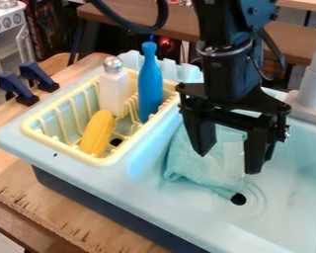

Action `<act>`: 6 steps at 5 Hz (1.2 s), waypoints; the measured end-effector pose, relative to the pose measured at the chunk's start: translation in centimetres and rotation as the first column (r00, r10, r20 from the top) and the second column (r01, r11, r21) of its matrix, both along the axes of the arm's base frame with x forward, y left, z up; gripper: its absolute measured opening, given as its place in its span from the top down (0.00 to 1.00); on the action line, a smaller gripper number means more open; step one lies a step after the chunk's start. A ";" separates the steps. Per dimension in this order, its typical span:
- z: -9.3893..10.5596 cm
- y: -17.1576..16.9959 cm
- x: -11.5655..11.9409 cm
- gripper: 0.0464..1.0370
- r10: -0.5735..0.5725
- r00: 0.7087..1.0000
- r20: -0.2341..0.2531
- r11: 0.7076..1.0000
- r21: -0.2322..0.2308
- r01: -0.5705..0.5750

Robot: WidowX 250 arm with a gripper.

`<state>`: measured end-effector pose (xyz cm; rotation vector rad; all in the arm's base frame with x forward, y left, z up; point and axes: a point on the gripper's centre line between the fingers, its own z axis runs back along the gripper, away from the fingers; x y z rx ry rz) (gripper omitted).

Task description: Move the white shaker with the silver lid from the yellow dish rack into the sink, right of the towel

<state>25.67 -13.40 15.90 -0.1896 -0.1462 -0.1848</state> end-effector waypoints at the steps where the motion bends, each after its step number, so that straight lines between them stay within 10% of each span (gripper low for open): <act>1: -0.6 0.2 -0.2 0.04 0.003 1.000 -0.019 1.000 0.010 -0.003; 3: 2.8 5.7 -1.0 0.04 0.113 0.989 0.096 0.993 0.006 -0.114; 6: 7.0 14.6 -3.5 0.04 0.231 0.970 0.071 0.968 0.080 -0.237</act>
